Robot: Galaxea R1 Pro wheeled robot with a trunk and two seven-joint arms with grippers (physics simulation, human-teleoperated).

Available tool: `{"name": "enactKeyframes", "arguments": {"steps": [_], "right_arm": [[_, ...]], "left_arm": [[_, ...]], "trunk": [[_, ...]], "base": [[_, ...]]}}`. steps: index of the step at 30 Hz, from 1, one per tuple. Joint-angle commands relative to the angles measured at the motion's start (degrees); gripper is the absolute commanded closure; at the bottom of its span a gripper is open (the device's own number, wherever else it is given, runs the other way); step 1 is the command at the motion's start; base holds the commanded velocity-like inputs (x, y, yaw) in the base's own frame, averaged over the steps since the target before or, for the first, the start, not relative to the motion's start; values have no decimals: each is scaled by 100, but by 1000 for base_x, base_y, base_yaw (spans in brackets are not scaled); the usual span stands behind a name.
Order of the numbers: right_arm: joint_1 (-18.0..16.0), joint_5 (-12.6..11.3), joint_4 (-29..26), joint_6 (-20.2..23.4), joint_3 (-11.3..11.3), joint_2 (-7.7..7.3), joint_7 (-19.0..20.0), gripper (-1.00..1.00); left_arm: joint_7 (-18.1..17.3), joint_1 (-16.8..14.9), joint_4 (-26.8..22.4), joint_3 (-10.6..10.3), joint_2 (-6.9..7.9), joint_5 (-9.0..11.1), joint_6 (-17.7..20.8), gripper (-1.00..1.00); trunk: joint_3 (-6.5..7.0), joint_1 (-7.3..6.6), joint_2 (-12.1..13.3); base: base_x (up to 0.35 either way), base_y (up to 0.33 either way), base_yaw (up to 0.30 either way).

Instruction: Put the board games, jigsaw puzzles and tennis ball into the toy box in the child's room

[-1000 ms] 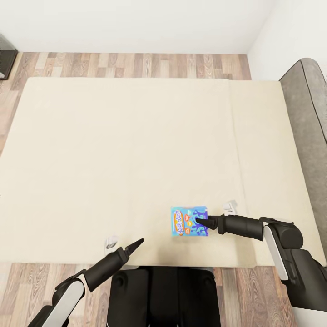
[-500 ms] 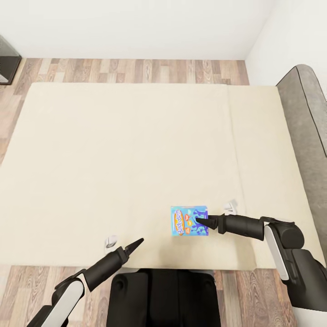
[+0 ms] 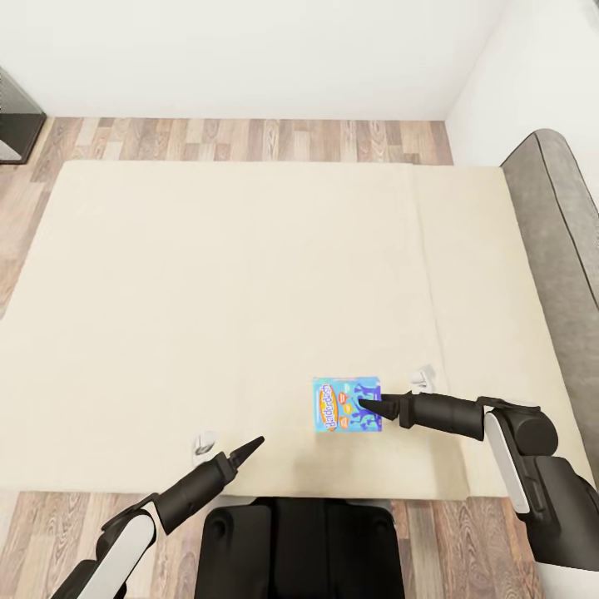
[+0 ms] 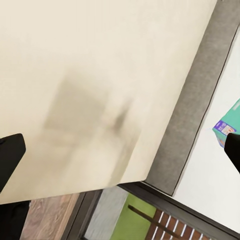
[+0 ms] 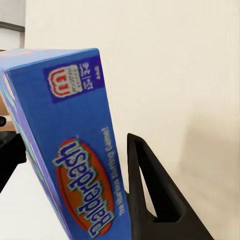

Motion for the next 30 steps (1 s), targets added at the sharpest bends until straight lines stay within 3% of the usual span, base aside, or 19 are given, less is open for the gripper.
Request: {"name": "enactKeyframes", "arguments": {"steps": [1, 30], "right_arm": [[-2, -40, -1, 48, -4, -1, 8, 100], [-2, -41, -6, 59, -1, -5, 9, 100]], "left_arm": [[16, -2, 4, -3, 0, 55, 34, -100], [89, -1, 63, -3, -21, 36, -5, -100]], "trunk": [[4, 4, -8], [274, 4, -8]], "base": [[0, 0, 0], [0, 0, 0]]}}
